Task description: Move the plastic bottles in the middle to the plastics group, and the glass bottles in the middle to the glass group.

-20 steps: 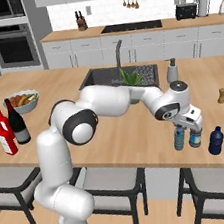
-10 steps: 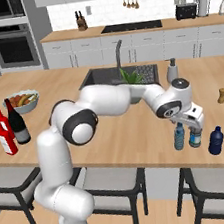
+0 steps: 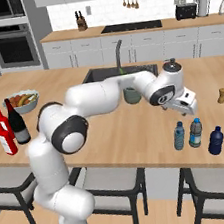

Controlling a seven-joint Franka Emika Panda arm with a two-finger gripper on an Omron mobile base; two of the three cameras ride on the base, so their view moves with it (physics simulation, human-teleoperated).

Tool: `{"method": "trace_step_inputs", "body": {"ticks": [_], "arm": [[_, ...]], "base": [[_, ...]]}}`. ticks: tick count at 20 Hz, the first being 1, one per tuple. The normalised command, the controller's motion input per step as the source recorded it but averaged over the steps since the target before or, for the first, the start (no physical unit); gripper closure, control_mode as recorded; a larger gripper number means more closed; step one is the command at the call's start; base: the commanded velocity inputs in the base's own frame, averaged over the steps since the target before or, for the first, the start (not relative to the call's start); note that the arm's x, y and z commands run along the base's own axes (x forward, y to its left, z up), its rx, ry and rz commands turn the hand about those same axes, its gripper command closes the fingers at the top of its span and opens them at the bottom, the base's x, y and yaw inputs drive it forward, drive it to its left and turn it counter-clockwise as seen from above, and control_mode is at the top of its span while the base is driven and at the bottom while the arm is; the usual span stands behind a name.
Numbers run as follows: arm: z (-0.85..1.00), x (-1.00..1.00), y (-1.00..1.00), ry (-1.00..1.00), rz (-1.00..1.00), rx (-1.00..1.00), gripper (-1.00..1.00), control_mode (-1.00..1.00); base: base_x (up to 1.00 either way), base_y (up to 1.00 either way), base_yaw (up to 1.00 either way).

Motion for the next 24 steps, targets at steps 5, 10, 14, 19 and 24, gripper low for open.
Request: {"method": "trace_step_inputs", "body": {"ticks": [5, 10, 14, 19, 24], "arm": [[0.34, -0.20, 0.74, -0.15, 0.13, -0.14, -1.00, -1.00], [0.16, -0.48, 0.84, -0.01, 0.16, -0.08, -1.00, -1.00], [0.09, -0.58, 0.90, 0.00, 0.15, -0.05, -1.00, -1.00], [0.07, -0.60, 0.85, 0.00, 0.16, -0.01, -1.00, -1.00], [0.12, -0.71, 0.76, 0.00, 0.16, 0.00, -1.00, -1.00]], "base": [[0.00, 0.00, 0.00], [0.00, 0.00, 0.00], [0.00, 0.00, 0.00], [0.00, 0.00, 0.00], [0.00, 0.00, 0.00]]}}
